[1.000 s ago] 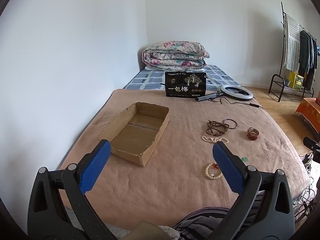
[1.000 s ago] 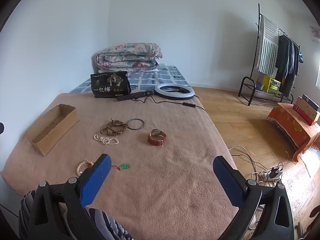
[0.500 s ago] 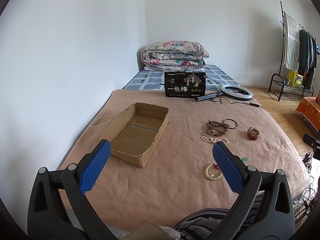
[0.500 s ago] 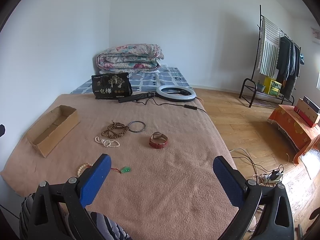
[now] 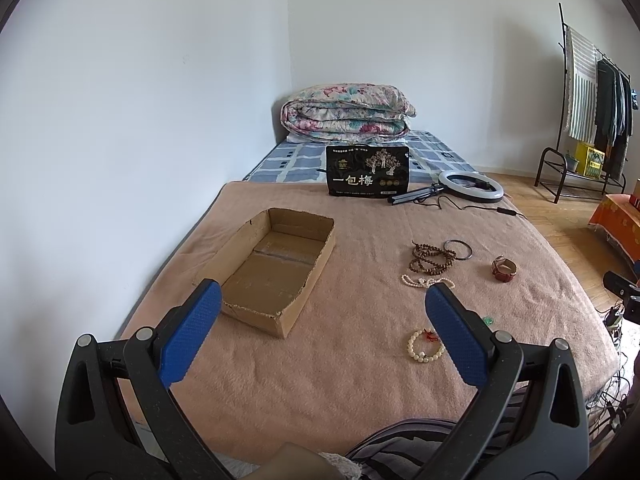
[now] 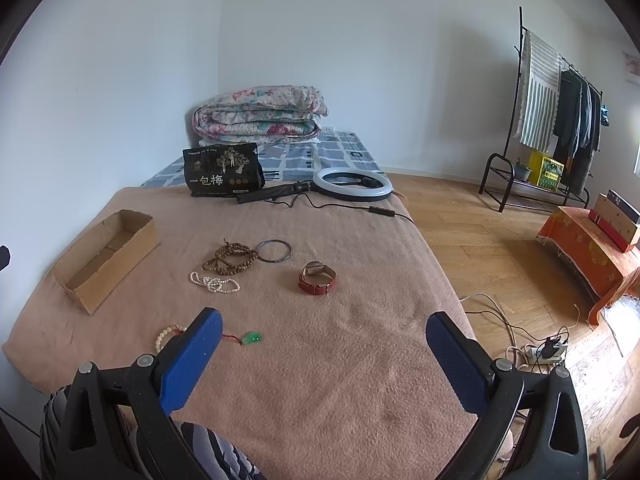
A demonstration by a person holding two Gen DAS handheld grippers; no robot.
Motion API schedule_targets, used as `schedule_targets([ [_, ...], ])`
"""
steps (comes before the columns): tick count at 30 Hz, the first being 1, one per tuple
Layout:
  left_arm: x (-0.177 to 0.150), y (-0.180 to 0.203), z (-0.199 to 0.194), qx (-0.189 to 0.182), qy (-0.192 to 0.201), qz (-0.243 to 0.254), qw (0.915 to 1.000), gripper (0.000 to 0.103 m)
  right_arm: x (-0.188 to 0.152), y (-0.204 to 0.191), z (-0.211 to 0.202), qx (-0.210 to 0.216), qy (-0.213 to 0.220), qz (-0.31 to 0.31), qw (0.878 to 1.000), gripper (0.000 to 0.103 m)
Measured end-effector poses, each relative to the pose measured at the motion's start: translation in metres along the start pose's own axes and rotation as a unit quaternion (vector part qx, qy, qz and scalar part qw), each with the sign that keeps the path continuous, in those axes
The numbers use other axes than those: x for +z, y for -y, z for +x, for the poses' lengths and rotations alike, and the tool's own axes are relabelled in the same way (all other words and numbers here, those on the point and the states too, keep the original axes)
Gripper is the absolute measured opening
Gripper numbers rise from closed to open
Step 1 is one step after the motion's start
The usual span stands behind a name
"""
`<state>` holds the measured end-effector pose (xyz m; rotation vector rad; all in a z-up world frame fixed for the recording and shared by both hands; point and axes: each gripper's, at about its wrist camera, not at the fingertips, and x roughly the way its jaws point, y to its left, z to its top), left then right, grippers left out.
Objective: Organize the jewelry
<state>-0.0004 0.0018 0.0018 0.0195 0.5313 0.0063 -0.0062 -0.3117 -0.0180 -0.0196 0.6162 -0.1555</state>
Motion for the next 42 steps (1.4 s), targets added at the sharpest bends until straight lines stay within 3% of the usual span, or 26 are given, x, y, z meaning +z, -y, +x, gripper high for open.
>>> schedule_targets([
  [42, 0.004, 0.01, -0.005, -0.004, -0.006, 0.002, 1.0, 0.103, -0.003, -0.001, 0.002, 0.001, -0.009, 0.005, 1.0, 0.103],
])
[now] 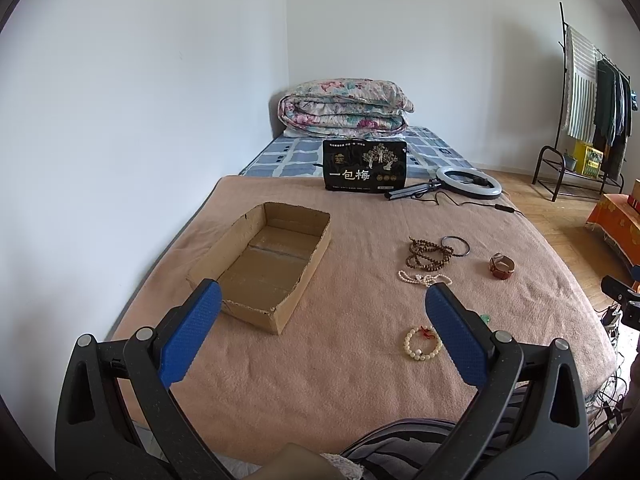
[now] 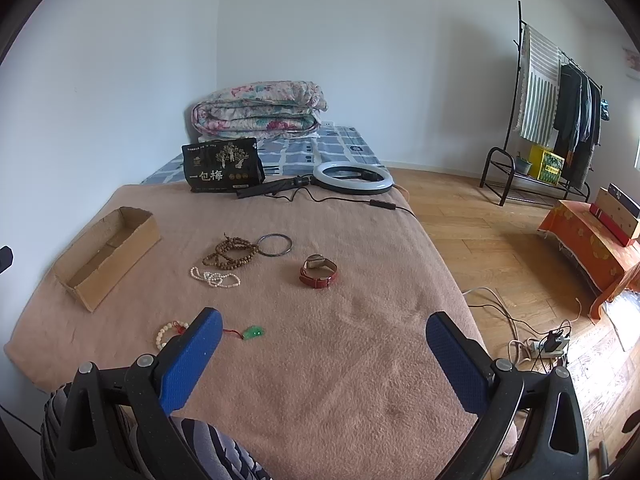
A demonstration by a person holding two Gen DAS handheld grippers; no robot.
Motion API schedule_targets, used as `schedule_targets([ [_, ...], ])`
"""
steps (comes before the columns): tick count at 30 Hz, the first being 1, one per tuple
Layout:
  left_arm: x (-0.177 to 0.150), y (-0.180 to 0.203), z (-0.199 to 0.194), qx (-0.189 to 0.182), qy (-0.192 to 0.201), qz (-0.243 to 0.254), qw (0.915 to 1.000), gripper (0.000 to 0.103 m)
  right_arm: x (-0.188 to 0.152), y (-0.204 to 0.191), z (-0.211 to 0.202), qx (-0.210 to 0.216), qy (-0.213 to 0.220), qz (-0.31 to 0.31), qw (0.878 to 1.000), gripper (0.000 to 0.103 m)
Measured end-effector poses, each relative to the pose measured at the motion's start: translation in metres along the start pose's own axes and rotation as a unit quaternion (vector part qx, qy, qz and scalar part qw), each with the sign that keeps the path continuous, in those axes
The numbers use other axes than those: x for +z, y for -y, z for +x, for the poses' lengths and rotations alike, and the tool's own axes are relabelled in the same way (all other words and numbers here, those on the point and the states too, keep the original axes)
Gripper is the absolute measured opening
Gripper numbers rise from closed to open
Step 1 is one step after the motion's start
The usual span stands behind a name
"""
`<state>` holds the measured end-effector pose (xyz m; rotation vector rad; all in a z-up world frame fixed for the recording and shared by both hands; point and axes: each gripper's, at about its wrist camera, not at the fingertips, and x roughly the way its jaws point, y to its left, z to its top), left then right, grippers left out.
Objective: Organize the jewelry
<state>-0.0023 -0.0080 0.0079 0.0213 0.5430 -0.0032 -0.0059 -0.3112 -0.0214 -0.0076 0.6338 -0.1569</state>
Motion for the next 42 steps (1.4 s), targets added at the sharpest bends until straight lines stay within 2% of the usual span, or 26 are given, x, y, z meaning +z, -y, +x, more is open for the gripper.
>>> schedule_targets([
  [17, -0.009, 0.007, 0.022, -0.008, -0.017, 0.005, 0.9998, 0.103, 0.001, 0.002, 0.013, -0.011, -0.01, 0.004, 1.0, 0.103],
  [24, -0.001, 0.01, 0.037, -0.018, -0.024, 0.01, 0.9995, 0.103, 0.003, 0.005, 0.02, -0.015, -0.013, 0.005, 1.0, 0.103],
  [34, 0.016, 0.018, 0.073, -0.029, -0.036, 0.025, 0.9986, 0.103, 0.01, 0.009, 0.038, -0.018, -0.014, 0.005, 1.0, 0.103],
  [42, 0.025, 0.027, 0.12, -0.057, -0.06, 0.024, 0.9963, 0.103, 0.018, 0.007, 0.065, -0.028, -0.01, -0.013, 0.999, 0.103],
])
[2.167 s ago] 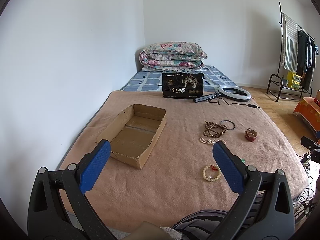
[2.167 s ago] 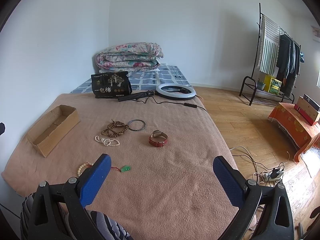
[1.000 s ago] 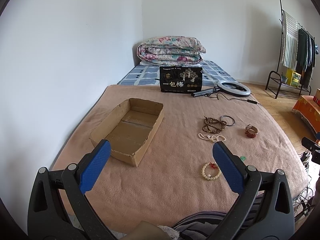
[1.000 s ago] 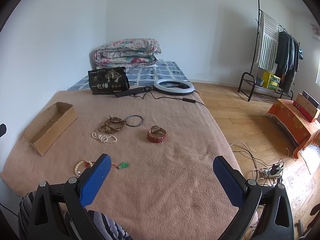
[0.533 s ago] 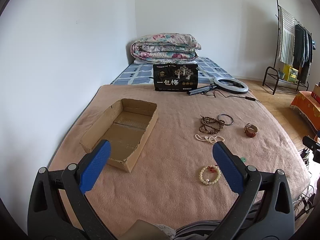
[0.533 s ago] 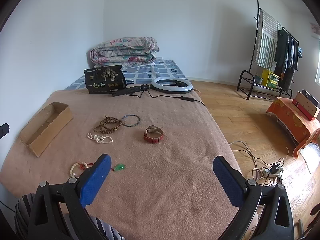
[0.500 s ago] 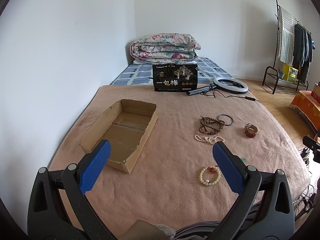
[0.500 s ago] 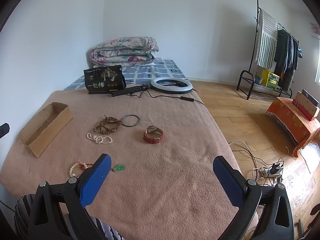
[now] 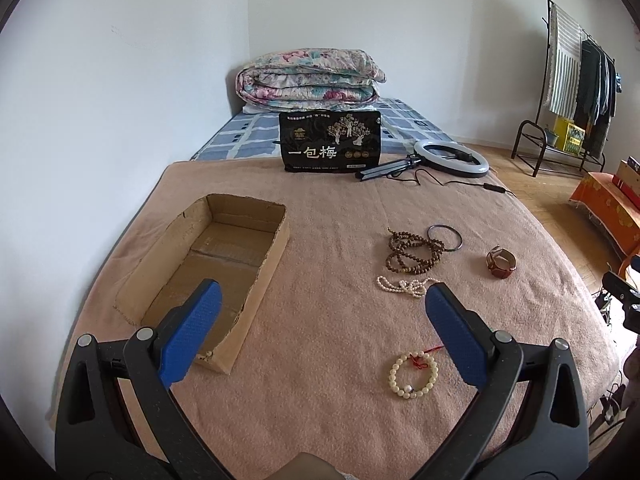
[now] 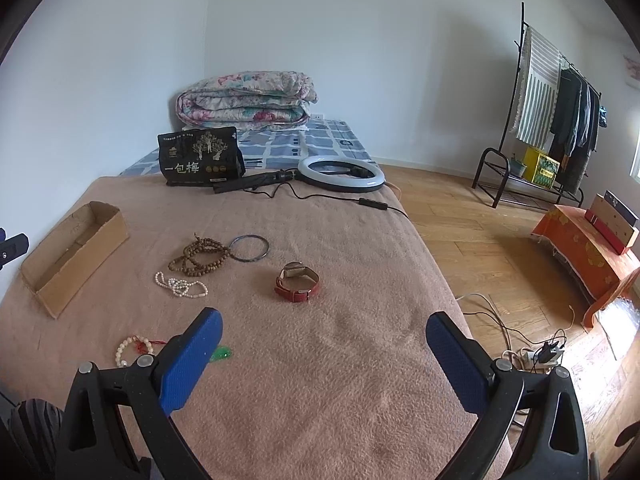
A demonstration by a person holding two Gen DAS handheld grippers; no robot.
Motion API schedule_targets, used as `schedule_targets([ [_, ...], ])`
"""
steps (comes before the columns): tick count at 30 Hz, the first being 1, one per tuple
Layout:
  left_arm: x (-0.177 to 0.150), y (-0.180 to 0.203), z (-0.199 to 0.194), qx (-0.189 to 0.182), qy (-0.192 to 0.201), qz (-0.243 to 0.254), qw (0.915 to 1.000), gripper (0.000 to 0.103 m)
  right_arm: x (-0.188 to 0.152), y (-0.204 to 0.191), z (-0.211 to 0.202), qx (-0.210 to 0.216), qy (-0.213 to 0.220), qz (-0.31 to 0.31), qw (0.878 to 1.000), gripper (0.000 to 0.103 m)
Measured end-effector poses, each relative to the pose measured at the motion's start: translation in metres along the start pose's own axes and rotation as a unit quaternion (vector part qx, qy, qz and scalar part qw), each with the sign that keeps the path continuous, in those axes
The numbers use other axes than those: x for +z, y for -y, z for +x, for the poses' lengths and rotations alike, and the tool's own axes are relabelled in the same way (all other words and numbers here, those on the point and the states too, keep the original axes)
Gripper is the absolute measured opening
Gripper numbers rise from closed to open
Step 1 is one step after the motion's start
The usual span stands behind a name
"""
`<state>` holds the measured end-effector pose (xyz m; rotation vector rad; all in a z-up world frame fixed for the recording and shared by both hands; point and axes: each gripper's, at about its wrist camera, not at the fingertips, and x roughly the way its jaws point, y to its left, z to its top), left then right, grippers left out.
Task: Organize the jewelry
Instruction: 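Move left tool to the brown bead mala while right tool approaches the red-strap watch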
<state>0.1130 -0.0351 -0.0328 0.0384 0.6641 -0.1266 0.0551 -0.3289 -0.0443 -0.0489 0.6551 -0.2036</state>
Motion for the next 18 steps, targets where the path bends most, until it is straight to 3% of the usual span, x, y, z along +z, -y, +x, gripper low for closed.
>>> schedule_targets([
  [7, 0.016, 0.011, 0.05, -0.029, -0.028, 0.021, 0.999, 0.092, 0.008, 0.008, 0.039, 0.033, 0.0, -0.006, 0.999, 0.103],
  [14, 0.026, 0.032, 0.116, -0.073, -0.091, 0.03, 0.9927, 0.073, 0.019, 0.014, 0.093, 0.038, -0.049, -0.018, 0.998, 0.102],
  [18, 0.028, 0.048, 0.151, -0.09, -0.118, 0.039, 0.9882, 0.069, 0.024, 0.016, 0.125, 0.055, -0.077, -0.016, 0.995, 0.099],
])
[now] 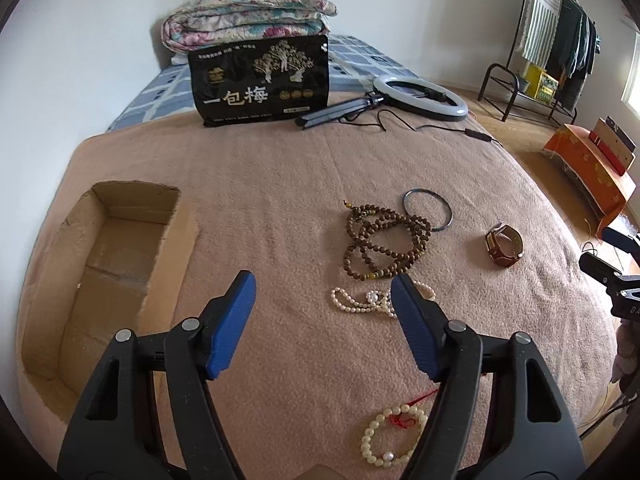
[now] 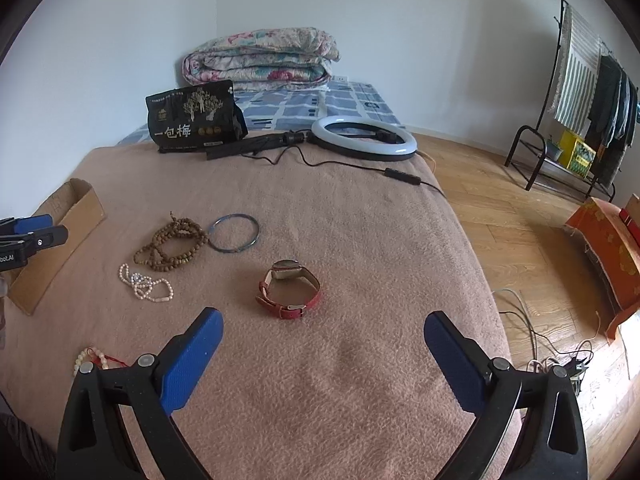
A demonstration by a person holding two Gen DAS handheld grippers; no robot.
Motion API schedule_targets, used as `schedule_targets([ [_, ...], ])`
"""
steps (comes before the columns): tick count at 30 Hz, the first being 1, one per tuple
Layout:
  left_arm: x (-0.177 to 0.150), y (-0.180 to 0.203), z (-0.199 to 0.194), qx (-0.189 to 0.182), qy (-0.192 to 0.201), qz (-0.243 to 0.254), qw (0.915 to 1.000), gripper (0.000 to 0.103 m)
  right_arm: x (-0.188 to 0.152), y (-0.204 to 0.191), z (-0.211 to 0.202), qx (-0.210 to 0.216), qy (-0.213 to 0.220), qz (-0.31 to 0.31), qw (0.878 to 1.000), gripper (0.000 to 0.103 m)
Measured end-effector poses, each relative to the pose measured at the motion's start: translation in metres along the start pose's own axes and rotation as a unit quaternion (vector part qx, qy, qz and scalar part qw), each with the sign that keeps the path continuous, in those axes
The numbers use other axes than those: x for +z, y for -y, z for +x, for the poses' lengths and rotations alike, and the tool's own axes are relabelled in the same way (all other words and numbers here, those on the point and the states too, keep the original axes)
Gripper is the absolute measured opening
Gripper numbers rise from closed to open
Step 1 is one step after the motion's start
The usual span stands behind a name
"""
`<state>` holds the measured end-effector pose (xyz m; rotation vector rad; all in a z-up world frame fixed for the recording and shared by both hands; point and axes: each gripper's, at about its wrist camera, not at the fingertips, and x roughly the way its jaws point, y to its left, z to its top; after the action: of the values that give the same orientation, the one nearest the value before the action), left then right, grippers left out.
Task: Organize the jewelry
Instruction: 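Move left tool to the brown bead mala while right tool approaches the red-strap watch, then close left tool on the brown bead mala while right tool closes on the red-strap watch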
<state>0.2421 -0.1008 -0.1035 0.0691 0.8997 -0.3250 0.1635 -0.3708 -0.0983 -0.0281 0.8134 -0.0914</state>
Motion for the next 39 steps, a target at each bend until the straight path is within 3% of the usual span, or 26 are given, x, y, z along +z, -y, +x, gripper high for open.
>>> schedule_targets([
  [2, 0.007, 0.004, 0.017, -0.006, -0.017, -0.001, 0.9998, 0.063, 0.003, 0.005, 0.017, 0.012, -0.018, 0.011, 1.0, 0.095],
  [7, 0.027, 0.014, 0.06, -0.027, -0.054, 0.008, 0.9981, 0.062, 0.011, 0.012, 0.058, 0.026, -0.061, 0.025, 0.998, 0.086],
  [10, 0.039, 0.013, 0.083, -0.028, -0.073, -0.005, 0.9969, 0.056, 0.013, 0.014, 0.075, 0.028, -0.078, 0.025, 0.996, 0.081],
  [14, 0.051, 0.015, 0.109, -0.068, -0.112, -0.024, 0.9911, 0.056, 0.015, 0.016, 0.093, 0.034, -0.094, 0.027, 0.995, 0.078],
  [23, 0.05, 0.028, 0.15, -0.02, -0.152, 0.009, 0.9881, 0.045, 0.023, 0.017, 0.12, 0.065, -0.123, 0.036, 0.99, 0.063],
  [28, 0.044, 0.028, 0.156, -0.01, -0.148, 0.023, 0.9887, 0.032, 0.024, 0.011, 0.135, 0.072, -0.143, 0.032, 0.986, 0.057],
  [30, 0.045, 0.025, 0.155, -0.012, -0.145, 0.011, 0.9892, 0.015, 0.024, 0.009, 0.141, 0.072, -0.152, 0.033, 0.985, 0.053],
  [32, 0.046, 0.02, 0.154, -0.016, -0.144, -0.006, 0.9894, 0.009, 0.024, 0.008, 0.146, 0.066, -0.158, 0.034, 0.985, 0.05],
  [35, 0.045, 0.013, 0.153, -0.026, -0.139, -0.027, 0.9897, 0.007, 0.026, 0.006, 0.148, 0.058, -0.161, 0.034, 0.985, 0.044],
  [39, 0.046, 0.006, 0.146, -0.027, -0.128, -0.042, 0.9905, 0.004, 0.027, 0.009, 0.146, 0.05, -0.162, 0.038, 0.985, 0.022],
])
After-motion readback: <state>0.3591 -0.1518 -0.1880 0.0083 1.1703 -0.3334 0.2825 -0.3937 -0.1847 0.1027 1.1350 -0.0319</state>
